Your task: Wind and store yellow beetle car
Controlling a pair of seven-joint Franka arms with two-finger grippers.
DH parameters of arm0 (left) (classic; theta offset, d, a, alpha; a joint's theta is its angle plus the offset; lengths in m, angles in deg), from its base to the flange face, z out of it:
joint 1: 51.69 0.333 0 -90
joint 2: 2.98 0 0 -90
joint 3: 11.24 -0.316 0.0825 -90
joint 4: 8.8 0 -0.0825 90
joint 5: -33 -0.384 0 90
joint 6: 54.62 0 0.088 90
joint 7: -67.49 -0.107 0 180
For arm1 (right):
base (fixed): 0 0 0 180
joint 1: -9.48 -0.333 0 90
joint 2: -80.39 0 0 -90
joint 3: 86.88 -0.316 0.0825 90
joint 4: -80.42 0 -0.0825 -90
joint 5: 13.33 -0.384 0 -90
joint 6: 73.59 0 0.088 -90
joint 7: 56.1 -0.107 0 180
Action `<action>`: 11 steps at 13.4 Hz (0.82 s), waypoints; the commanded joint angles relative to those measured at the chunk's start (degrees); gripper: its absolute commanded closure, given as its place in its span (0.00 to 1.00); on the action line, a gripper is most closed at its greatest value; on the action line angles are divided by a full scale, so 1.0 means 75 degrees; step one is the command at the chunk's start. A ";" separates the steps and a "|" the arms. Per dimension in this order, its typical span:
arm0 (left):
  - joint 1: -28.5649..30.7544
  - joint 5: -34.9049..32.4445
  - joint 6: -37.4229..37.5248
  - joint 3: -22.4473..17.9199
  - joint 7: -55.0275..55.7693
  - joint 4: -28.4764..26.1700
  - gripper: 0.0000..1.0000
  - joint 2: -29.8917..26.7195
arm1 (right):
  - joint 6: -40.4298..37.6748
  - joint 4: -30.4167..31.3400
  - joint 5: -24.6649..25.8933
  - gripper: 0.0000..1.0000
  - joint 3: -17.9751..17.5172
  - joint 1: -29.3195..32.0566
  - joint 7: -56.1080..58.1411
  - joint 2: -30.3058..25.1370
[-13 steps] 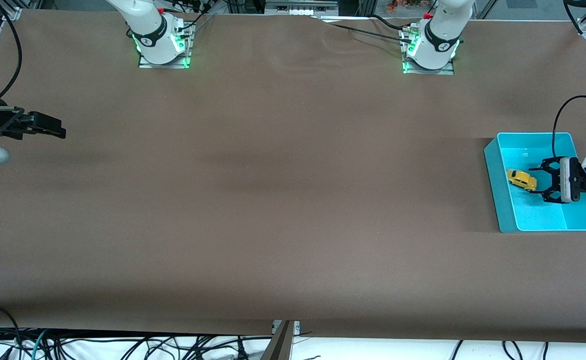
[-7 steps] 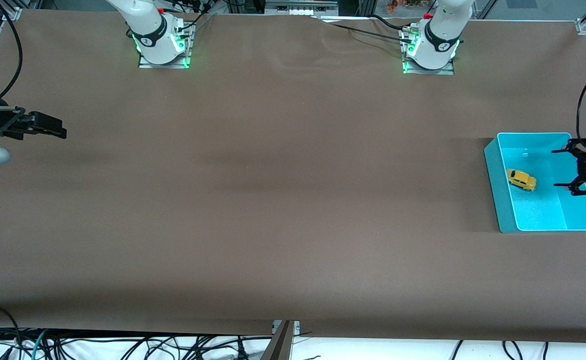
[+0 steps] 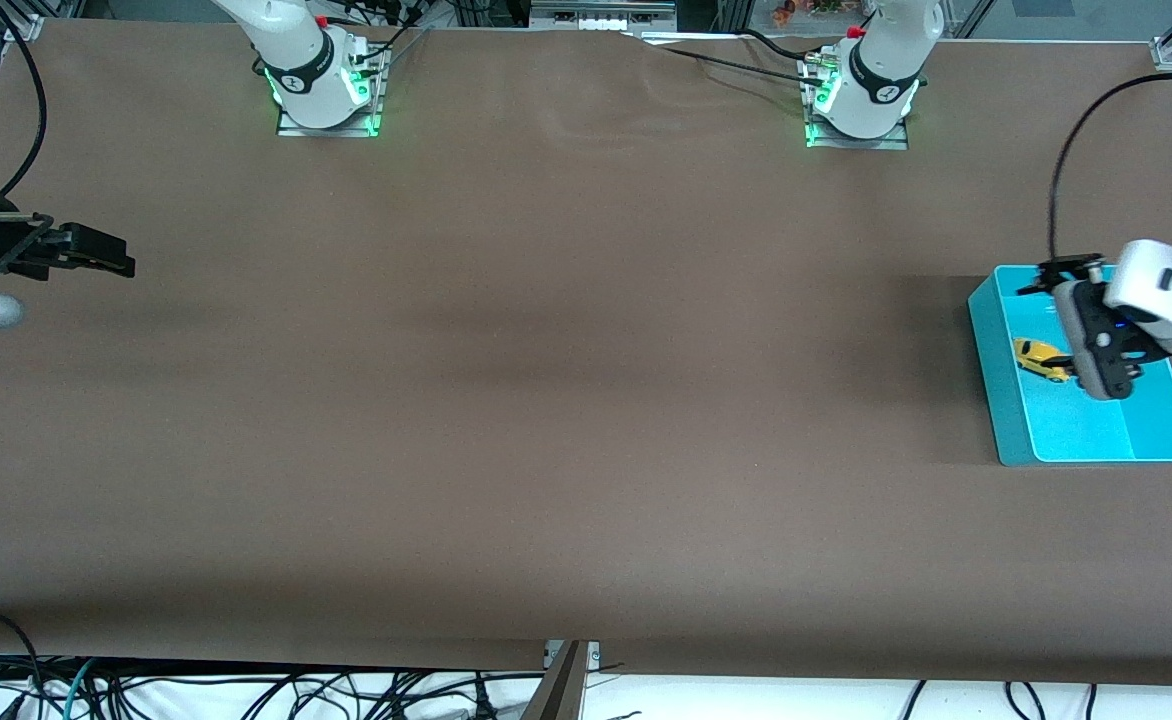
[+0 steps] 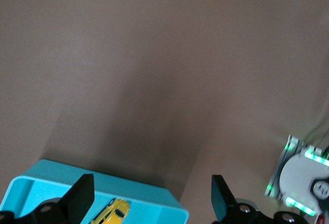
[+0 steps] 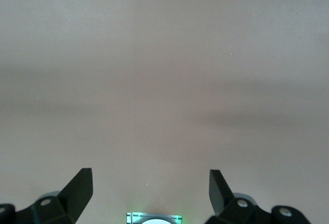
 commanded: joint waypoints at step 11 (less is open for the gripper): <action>-0.2166 -0.0113 -0.1202 -0.1751 0.9500 -0.1568 0.00 -0.2813 | 0.0022 0.0049 -0.0062 0.00 -0.0010 -0.0031 -0.0066 -0.0094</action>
